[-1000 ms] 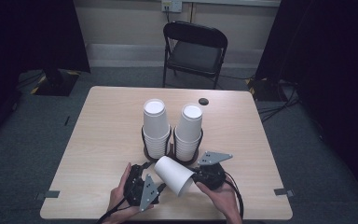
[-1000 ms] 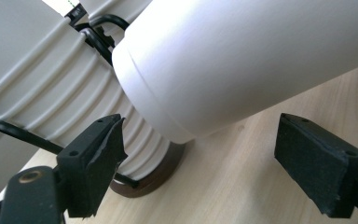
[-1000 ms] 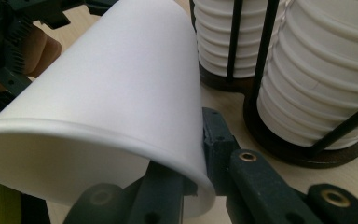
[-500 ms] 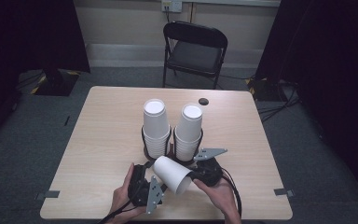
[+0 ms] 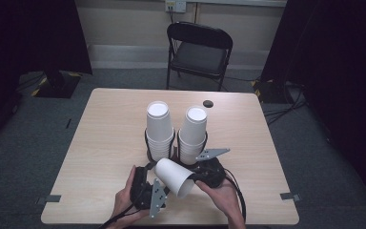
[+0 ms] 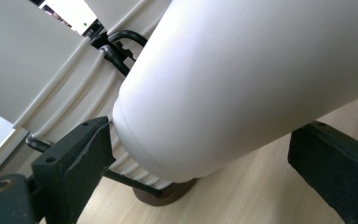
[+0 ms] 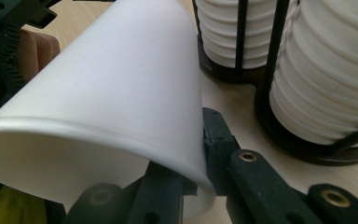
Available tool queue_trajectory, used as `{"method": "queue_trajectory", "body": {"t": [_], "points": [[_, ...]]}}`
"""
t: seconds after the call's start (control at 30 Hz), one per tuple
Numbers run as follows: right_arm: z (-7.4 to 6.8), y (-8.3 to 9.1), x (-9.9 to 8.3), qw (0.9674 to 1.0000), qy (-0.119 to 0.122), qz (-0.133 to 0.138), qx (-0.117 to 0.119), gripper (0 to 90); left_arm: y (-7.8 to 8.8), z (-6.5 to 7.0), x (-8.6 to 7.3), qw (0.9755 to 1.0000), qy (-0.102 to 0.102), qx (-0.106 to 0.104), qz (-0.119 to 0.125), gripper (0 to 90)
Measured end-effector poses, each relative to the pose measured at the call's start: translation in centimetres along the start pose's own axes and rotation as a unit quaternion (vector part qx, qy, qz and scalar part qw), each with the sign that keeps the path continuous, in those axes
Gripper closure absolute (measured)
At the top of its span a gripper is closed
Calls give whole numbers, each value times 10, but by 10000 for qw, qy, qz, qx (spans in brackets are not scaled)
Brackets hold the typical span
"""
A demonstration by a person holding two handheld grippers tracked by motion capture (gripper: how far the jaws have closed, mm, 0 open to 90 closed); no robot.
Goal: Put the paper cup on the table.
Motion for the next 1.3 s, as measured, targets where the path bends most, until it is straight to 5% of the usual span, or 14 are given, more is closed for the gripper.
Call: {"method": "queue_trajectory", "body": {"t": [0.37,0.53,0.9,1.3], "points": [[-1,-5,1,9998,38,-107,134,859,-3,8,3,9998,-183,4,-77,0],[-2,-6,3,9997,89,-70,218,869,-4,15,8,9995,-219,-185,92,35],[-2,-7,8,9999,46,76,123,884,-5,20,15,9991,24,-351,219,89],[-9,-18,14,9993,-93,41,372,886,-6,24,29,9977,132,-387,537,69]]}}
Point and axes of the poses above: each handheld gripper's, and its own axes: y roughly backward along the jaws, x roughly out of its top, z roughly to its right, the point moved 5 cm from there along -y, roughly forward along the jaws, and after that the axes turned 11 degrees about y, right-handed, at the moved point
